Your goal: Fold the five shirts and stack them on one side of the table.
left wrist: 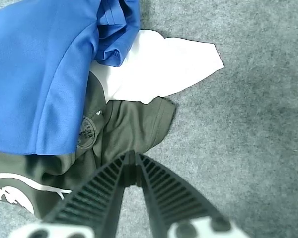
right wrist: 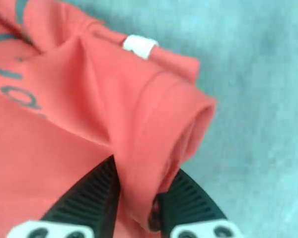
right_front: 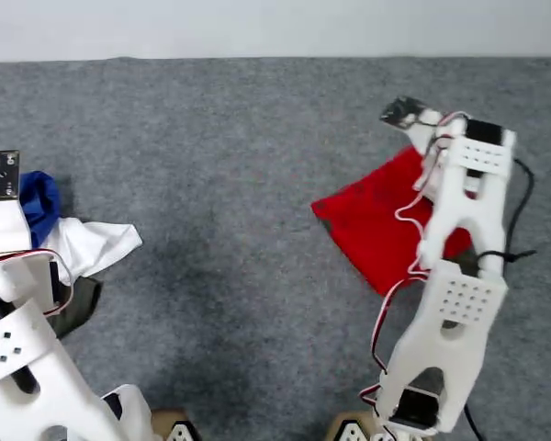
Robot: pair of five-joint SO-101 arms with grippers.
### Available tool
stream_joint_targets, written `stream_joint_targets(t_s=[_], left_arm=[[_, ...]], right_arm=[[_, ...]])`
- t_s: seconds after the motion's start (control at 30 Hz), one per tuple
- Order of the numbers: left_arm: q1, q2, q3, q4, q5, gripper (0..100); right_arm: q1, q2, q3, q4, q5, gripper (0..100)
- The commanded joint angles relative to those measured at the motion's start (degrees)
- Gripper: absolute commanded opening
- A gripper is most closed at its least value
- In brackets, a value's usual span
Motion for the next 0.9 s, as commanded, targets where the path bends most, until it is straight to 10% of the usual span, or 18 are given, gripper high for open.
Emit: stream_joint_targets(t_s=[0.0, 0.2, 0.87], left_arm=[[-0.1, -0.9, -1.5, 1.2, -0.5, 1], [-0.1, -0.9, -1.5, 1.2, -0.5, 1], [-0.1, -0.9, -1.5, 1.2, -0.5, 1]], right_arm=[[-4.6, 0.3, -3.4, -4.4, 1.5, 0.9], [-7.2, 0.4, -3.4, -5.8, 0.9, 10.6], [-11.3, -10.7, -3.3, 5.1, -38.8, 11.8]])
